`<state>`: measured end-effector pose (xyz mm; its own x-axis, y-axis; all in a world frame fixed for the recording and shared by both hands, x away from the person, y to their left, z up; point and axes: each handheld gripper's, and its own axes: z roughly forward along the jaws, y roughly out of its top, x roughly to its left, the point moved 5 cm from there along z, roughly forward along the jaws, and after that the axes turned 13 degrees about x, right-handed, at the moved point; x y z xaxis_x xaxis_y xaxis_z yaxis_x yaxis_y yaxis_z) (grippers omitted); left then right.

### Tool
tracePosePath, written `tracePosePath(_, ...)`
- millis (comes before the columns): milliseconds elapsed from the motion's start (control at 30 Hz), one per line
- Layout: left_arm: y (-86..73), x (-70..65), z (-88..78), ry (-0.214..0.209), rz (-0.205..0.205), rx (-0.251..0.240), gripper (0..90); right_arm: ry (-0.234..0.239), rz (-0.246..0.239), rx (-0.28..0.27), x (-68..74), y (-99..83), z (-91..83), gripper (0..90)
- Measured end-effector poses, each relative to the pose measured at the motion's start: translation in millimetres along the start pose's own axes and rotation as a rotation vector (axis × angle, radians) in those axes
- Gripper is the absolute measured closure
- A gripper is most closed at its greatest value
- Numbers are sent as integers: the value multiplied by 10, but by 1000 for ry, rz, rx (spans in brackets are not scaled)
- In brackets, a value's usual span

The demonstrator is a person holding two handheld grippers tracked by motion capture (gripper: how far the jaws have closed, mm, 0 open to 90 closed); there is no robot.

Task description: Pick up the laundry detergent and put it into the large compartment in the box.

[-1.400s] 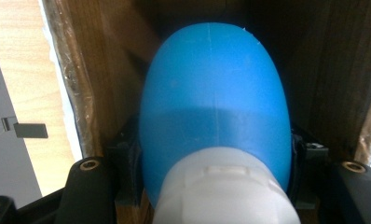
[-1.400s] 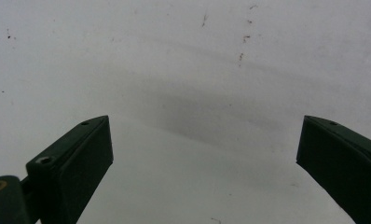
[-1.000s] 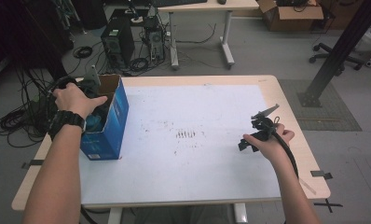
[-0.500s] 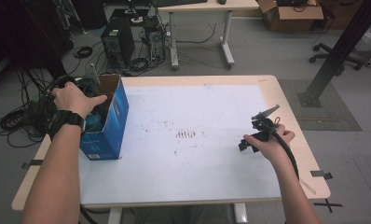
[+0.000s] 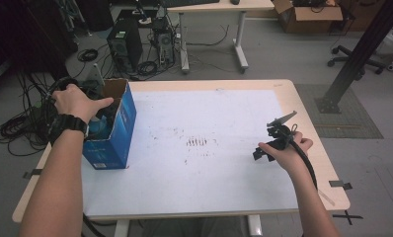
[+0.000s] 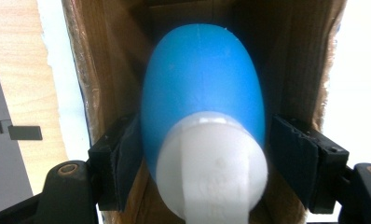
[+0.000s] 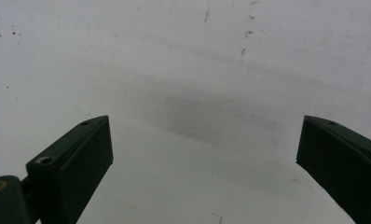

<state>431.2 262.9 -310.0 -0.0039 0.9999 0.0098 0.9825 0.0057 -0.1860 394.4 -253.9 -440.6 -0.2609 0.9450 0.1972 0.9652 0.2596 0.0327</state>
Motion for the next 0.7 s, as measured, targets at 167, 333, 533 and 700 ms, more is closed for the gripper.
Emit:
tracePosePath(167, -14, -12, -70, 7, 2, -7, 269, 1, -3, -2, 3, -1, -10, 36)
tracePosePath(333, -34, -22, -150, 16, 2, -15, 271, 6, -2, -5, 16, 0, -16, 36)
tracePosePath(533, -68, -14, -267, 24, 3, -25, 273, 4, -8, -10, 18, 2, -23, 36)
tracePosePath(700, -94, -36, -371, 33, 6, -36, 273, 4, -9, -6, 27, 1, -34, 36)
